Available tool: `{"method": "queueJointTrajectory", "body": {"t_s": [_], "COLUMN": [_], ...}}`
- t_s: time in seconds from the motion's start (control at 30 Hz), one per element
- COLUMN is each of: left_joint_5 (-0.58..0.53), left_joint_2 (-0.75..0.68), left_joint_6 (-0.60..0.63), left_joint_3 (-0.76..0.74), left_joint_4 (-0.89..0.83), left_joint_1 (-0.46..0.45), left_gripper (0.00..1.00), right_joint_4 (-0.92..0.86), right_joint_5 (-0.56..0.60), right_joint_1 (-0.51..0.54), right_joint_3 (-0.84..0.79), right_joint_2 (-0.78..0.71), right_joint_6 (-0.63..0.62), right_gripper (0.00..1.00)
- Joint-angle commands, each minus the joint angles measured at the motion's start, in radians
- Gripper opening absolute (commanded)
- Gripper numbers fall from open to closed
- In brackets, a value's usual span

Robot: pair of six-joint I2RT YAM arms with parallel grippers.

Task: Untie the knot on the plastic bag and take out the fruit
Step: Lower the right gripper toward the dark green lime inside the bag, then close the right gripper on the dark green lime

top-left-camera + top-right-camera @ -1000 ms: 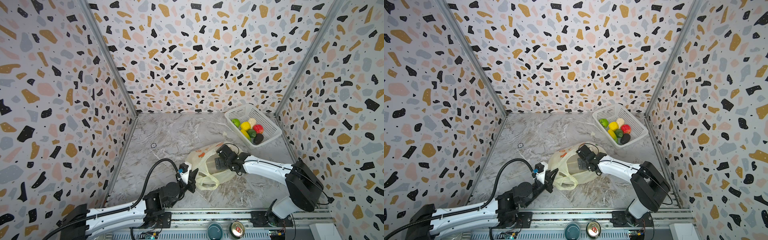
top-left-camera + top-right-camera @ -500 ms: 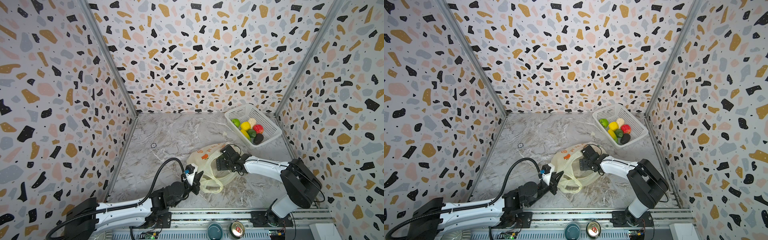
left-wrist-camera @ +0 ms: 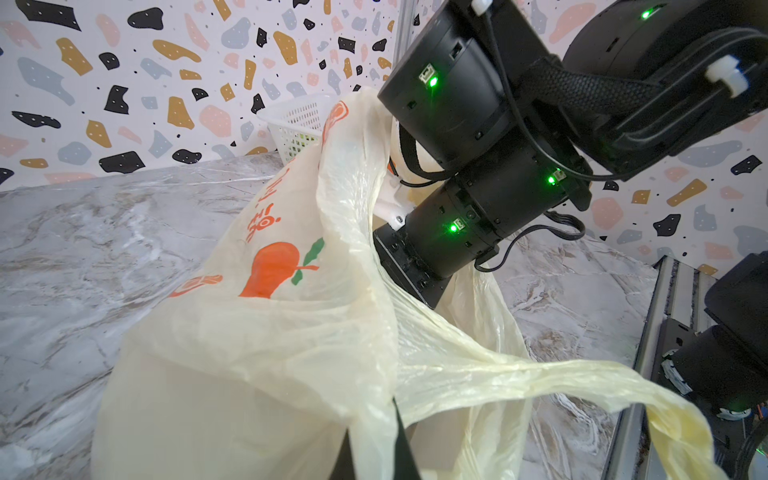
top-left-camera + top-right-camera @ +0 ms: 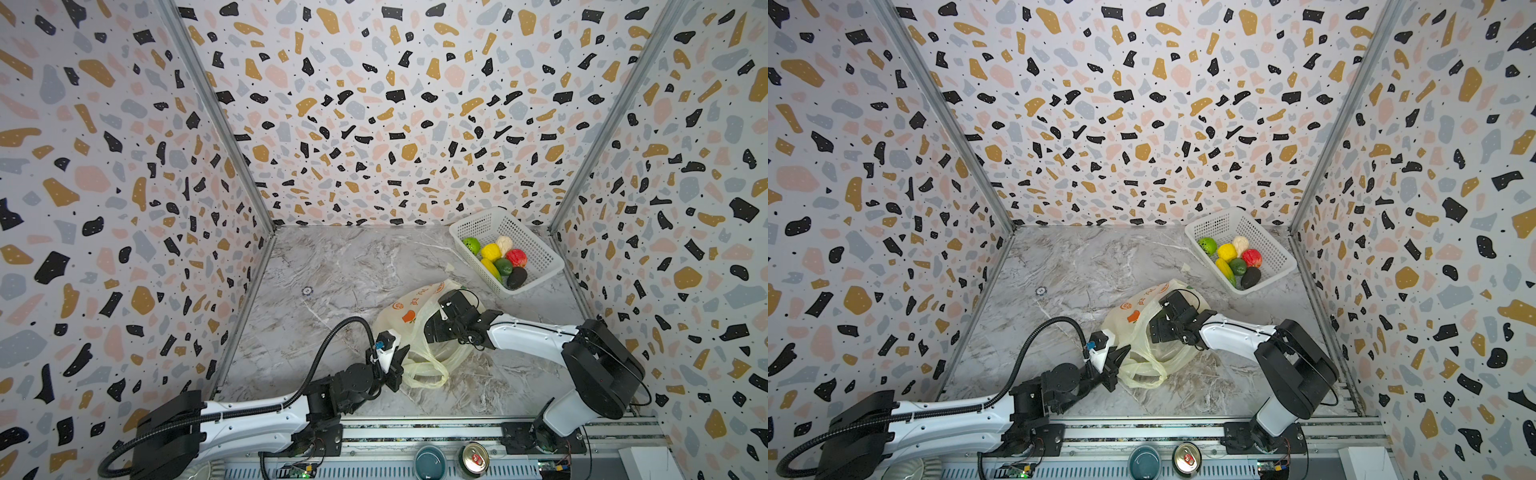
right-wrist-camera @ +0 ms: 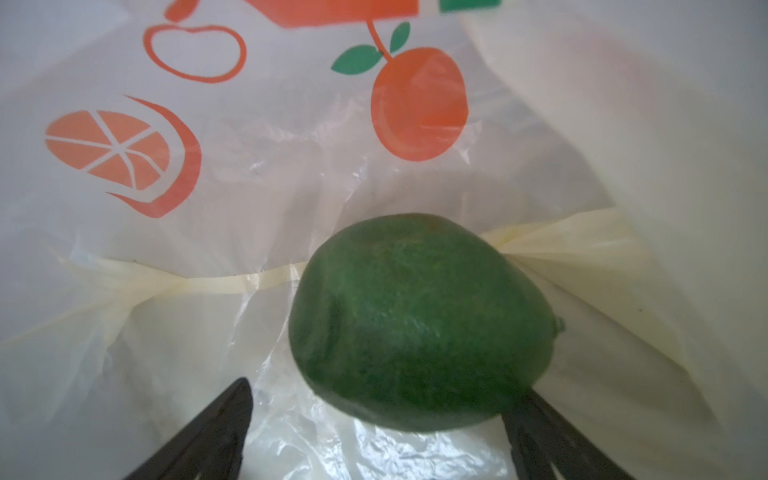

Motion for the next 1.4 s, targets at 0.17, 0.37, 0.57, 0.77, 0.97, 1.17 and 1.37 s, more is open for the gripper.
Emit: {"method": "queueJointTrajectory", "body": {"t_s": [0.17, 0.37, 0.57, 0.77, 0.97, 1.17, 1.37], "left_joint_5": [-0.021, -0.027, -0.026, -0.031, -0.063, -0.109, -0.146], "left_joint_2": [-0.054, -0.068, -0.064, -0.060, -0.072, -0.100, -0.125], "left_joint_6": [0.016, 0.016, 0.015, 0.011, 0.013, 0.007, -0.009], "left_joint_3": [0.001, 0.003, 0.003, -0.010, -0.012, -0.017, -0.023], "left_joint_4": [-0.002, -0.018, -0.016, -0.013, -0.025, -0.043, -0.058], "left_joint_1": [-0.007, -0.007, -0.007, -0.007, -0.007, -0.007, -0.007], "left_gripper": [0.00, 0.00, 0.00, 0.00, 0.00, 0.00, 0.00], "right_joint_4": [0.014, -0.029, -0.017, -0.016, 0.001, -0.006, -0.025], "right_joint_5": [0.068, 0.095, 0.107, 0.111, 0.119, 0.107, 0.020], "right_joint_1": [0.025, 0.027, 0.037, 0.055, 0.071, 0.085, 0.097], "right_joint_3": [0.112, 0.198, 0.190, 0.158, 0.144, 0.127, 0.099], "right_joint_2": [0.061, 0.163, 0.178, 0.153, 0.115, 0.057, -0.002], "right_joint_6": [-0.006, 0.016, 0.018, 0.015, 0.001, -0.017, -0.038], "right_gripper": [0.99, 0.99, 0.87, 0.80, 0.63, 0.60, 0.59]}}
